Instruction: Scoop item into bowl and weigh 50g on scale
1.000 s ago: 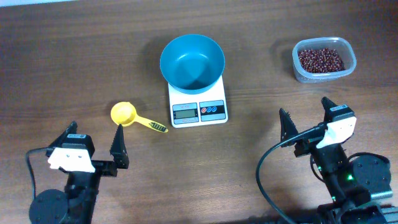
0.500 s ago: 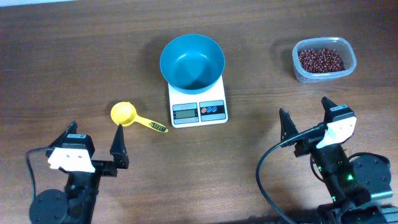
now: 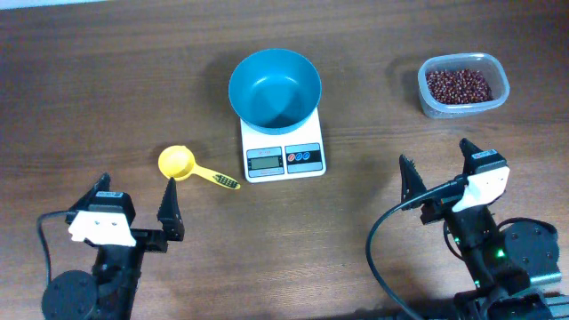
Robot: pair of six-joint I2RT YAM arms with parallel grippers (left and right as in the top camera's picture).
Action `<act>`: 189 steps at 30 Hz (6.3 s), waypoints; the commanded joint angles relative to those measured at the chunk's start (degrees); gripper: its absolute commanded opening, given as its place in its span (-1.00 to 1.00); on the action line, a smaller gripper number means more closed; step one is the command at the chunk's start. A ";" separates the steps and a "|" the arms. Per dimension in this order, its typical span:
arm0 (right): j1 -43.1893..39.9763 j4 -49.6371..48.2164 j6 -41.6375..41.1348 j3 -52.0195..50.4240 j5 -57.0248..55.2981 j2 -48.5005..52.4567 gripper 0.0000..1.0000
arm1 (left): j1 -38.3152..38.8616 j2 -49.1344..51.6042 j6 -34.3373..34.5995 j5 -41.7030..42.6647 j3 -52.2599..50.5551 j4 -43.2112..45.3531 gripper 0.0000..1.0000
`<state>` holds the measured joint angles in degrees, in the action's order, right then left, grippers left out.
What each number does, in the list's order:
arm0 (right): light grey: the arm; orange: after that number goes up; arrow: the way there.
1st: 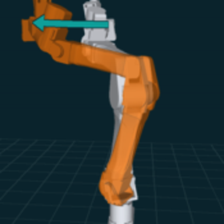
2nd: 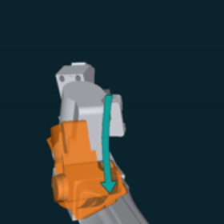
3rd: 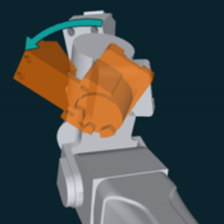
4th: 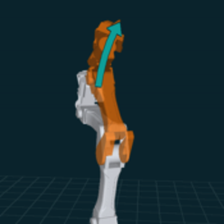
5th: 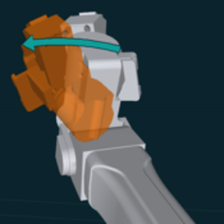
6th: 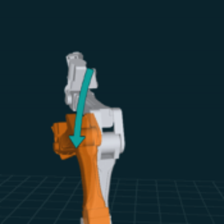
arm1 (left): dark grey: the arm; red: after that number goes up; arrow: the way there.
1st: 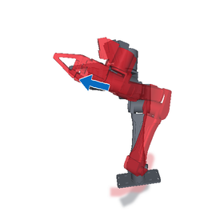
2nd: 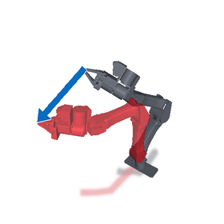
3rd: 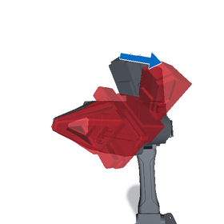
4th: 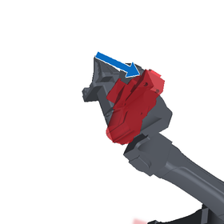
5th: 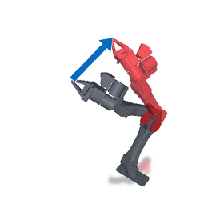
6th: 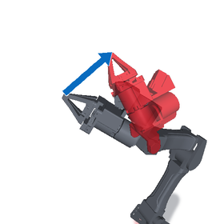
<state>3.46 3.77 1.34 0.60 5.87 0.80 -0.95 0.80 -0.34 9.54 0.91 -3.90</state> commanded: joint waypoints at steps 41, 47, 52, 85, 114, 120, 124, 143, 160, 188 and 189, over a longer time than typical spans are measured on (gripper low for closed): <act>0.33 0.31 -0.11 -0.28 0.55 -0.59 0.98 | -0.35 -0.11 0.79 2.16 9.75 -2.64 0.97; 0.33 0.31 -0.11 -0.28 0.57 -0.59 0.98 | -0.35 4.76 0.81 2.19 15.72 -5.22 0.97; 0.33 0.31 -0.11 -0.28 0.55 -0.59 0.97 | -0.33 18.47 0.81 2.23 28.24 -12.26 0.97; 0.33 0.31 -0.11 -0.28 0.55 -0.59 0.98 | -0.33 77.55 34.82 -2.49 65.13 -56.13 0.98; 0.33 0.33 -0.11 -0.28 0.55 -0.59 0.98 | 6.93 104.96 59.39 -12.37 64.72 -45.38 0.54; 0.33 0.31 -0.09 -0.28 0.55 -0.59 0.98 | 6.93 107.34 59.47 -11.89 64.72 -43.45 0.05; 0.33 0.31 -0.09 -0.26 0.57 -0.59 0.97 | 6.93 107.32 59.47 -11.69 64.72 -43.45 -1.00; 0.33 0.31 -0.11 -0.28 0.55 -0.59 0.98 | 5.68 78.55 45.38 5.81 65.68 -57.90 -1.00; 0.33 0.31 -0.11 -0.28 0.57 -0.59 0.98 | 5.68 78.47 42.69 5.75 65.68 -68.94 -1.00; 0.28 0.52 -68.28 -0.28 61.92 -0.59 0.98 | 6.03 78.47 58.80 6.12 65.68 -74.64 -1.00; 0.28 0.52 -68.28 -0.28 61.61 -0.59 0.98 | 6.54 78.47 59.69 6.12 65.68 -74.62 -1.00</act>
<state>3.46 4.36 -62.87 0.60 62.96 0.58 4.91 80.03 55.68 15.25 66.13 -78.48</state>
